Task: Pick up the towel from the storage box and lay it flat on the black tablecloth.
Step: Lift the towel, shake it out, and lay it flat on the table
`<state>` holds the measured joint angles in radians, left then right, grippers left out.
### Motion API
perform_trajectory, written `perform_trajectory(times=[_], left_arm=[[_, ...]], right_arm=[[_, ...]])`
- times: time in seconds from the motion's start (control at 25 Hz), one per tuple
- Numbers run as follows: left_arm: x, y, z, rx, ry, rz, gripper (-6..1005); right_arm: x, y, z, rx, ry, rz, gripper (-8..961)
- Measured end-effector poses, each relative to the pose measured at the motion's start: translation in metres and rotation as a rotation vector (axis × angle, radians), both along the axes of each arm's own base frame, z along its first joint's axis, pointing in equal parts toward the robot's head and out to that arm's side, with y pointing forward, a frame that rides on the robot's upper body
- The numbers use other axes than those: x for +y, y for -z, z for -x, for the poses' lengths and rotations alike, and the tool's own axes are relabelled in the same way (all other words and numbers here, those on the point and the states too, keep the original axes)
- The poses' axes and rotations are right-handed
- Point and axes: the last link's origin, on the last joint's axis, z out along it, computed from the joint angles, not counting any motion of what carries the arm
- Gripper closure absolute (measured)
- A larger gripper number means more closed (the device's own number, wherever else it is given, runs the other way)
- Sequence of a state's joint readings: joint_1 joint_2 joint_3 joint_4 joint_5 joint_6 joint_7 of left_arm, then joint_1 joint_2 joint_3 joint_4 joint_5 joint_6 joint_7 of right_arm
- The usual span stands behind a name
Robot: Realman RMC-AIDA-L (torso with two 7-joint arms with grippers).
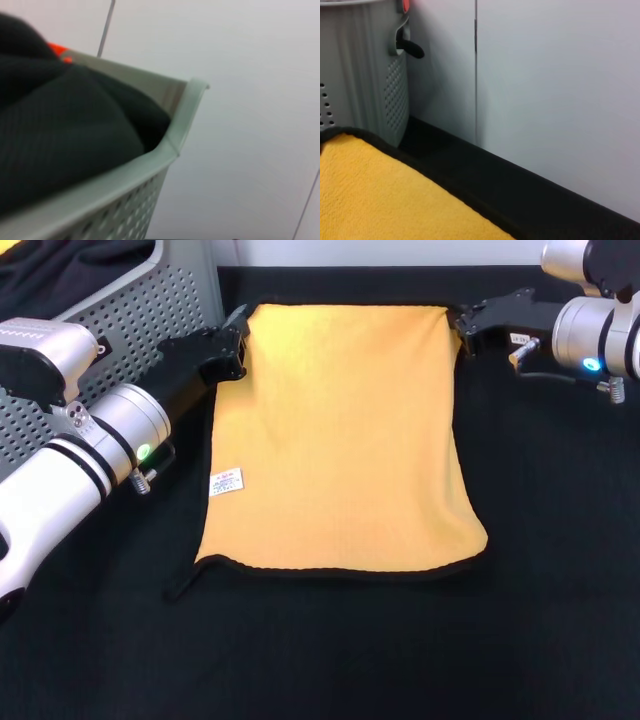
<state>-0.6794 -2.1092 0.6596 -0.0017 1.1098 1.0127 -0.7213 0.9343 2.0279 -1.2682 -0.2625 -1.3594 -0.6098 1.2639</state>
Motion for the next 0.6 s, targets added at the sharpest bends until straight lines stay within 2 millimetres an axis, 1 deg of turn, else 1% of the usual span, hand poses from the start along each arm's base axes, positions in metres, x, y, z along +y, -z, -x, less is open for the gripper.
perform_trajectory(times=[0.08,0.12,0.16,0.32,0.44,0.6], left_arm=[[-0.001,0.000,-0.001,-0.001,0.009,-0.004,957],[-0.007,-0.003,0.000,-0.010,0.037,-0.022,957],[-0.008,-0.003,0.000,-0.012,0.040,-0.024,957],[-0.028,-0.013,0.005,-0.063,0.098,-0.072,957],[-0.044,-0.022,0.010,-0.107,0.137,-0.109,956],[-0.067,-0.036,0.017,-0.149,0.191,-0.163,956]], right_arm=[[-0.001,0.001,0.001,0.003,-0.008,0.007,936],[-0.003,0.001,0.001,0.010,-0.014,0.015,936],[-0.005,0.001,0.002,0.023,-0.028,0.027,936],[-0.017,-0.002,-0.001,0.053,-0.079,0.050,936],[-0.033,-0.003,-0.005,0.058,-0.125,0.056,935],[-0.055,-0.006,0.000,0.054,-0.214,0.043,935]])
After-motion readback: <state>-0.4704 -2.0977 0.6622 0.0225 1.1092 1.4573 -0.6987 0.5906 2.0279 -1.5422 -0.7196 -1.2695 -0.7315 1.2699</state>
